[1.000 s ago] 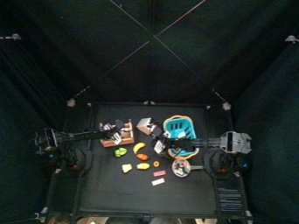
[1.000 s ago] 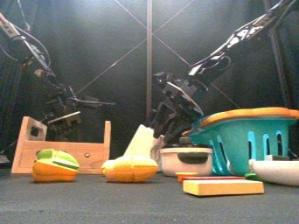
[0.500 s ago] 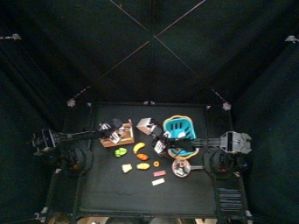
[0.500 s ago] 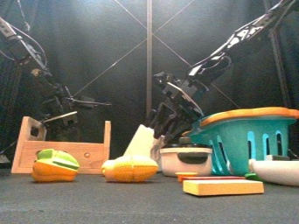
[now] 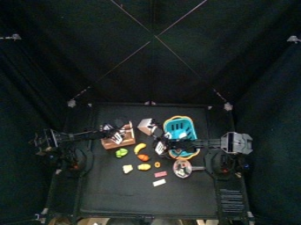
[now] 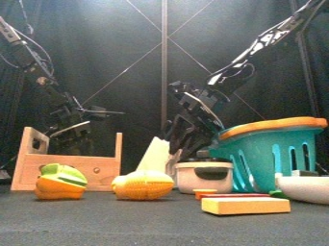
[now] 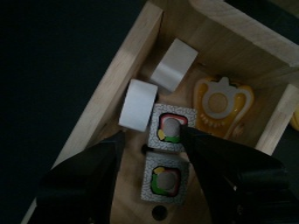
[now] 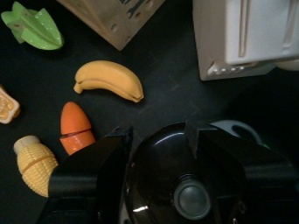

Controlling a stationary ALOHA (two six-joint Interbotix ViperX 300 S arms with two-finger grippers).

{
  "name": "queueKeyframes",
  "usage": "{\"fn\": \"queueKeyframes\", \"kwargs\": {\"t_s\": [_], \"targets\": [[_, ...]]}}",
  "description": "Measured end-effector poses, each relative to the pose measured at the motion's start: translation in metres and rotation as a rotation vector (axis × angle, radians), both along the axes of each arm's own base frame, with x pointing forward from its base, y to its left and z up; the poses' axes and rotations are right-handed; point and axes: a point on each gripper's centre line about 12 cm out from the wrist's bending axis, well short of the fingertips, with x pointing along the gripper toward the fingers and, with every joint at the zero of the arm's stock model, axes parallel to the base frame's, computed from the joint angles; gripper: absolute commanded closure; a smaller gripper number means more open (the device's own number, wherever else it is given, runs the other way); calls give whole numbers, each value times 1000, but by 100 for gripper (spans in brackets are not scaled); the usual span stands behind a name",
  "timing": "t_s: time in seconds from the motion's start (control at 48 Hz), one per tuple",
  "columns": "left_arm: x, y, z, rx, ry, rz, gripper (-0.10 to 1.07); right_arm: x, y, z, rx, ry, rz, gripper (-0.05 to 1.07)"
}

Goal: Grab white sushi piece

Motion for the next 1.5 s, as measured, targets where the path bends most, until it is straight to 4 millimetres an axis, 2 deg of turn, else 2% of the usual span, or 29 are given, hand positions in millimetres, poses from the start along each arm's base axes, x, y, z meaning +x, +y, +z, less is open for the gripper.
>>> {"fn": "queueKeyframes", "kwargs": {"t_s": [0.438, 0.688, 0.771, 0.979, 1.104, 1.292, 1.5], "targets": [[4, 2, -11, -36, 7, 26, 9, 2, 0, -4, 5, 1, 6, 16], [-1, 2, -14, -82, 25, 92, 10, 4, -1, -5, 8, -1, 2, 16], [-2, 2, -14, -91, 35, 104, 13, 4, -1, -6, 9, 0, 2, 16], [-5, 1, -15, -104, 49, 118, 31, 6, -1, -7, 9, 3, 2, 16], [-6, 1, -16, -111, 55, 129, 36, 7, -1, -8, 9, 3, 2, 16], [-7, 1, -7, -100, 34, 131, 36, 7, -1, -8, 11, 5, 2, 16], [-20, -8, 7, -86, 23, 129, 36, 7, 0, -8, 10, 4, 6, 16]]}}
